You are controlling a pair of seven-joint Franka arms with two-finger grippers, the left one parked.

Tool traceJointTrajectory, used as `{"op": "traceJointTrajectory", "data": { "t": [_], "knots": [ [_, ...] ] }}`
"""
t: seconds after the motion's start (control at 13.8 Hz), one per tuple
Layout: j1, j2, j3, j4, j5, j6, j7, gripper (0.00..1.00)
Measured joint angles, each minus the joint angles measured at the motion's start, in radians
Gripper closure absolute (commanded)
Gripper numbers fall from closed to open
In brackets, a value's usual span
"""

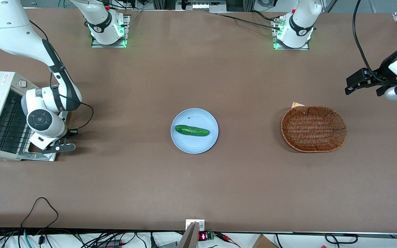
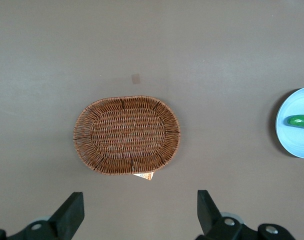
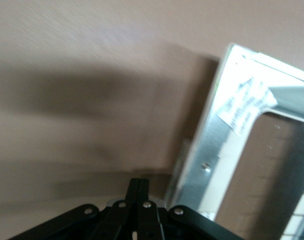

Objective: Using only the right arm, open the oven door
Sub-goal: 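Pull the handle outward and down with the right gripper, swinging the door open, then lift the right gripper up and away from the lowered oven door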

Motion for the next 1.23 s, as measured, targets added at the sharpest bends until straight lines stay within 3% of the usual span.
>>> {"op": "traceJointTrajectory", "data": {
  "t": [0.36, 0.58, 0.8, 1.23],
  "knots": [
    [0.012, -0.048, 0.049, 0.001, 0.018, 0.009, 0.048, 0.99],
    [0.050, -0.128, 0.053, 0.001, 0.120, -0.027, 0.049, 0.98],
    [0.086, -0.229, 0.054, 0.009, 0.265, -0.119, 0.049, 0.93],
    [0.112, -0.377, 0.054, 0.119, 0.437, -0.390, 0.048, 0.88]
  ]
}}
